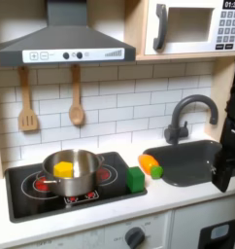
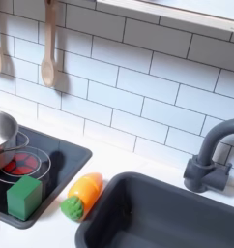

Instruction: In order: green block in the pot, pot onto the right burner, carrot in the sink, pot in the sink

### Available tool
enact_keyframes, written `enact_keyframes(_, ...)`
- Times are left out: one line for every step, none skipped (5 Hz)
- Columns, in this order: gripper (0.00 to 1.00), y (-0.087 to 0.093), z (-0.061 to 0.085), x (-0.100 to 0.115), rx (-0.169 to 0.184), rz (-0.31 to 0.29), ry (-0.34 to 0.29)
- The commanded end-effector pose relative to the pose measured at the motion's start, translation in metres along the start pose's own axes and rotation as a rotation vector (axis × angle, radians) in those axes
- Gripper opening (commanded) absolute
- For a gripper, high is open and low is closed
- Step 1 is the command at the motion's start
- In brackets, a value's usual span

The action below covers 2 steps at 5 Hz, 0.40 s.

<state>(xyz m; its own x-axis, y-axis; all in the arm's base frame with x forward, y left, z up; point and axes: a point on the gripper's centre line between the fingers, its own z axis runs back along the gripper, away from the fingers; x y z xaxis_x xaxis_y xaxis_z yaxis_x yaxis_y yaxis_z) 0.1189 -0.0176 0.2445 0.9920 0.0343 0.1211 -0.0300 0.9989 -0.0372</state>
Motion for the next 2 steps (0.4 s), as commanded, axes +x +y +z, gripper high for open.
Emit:
enact_keyframes(1.00,0.000,0.000,0.000,0.000,0.000,0.000)
enact_keyframes(1.00,0.013,0.000,0.005,0.004,0.000,-0.007)
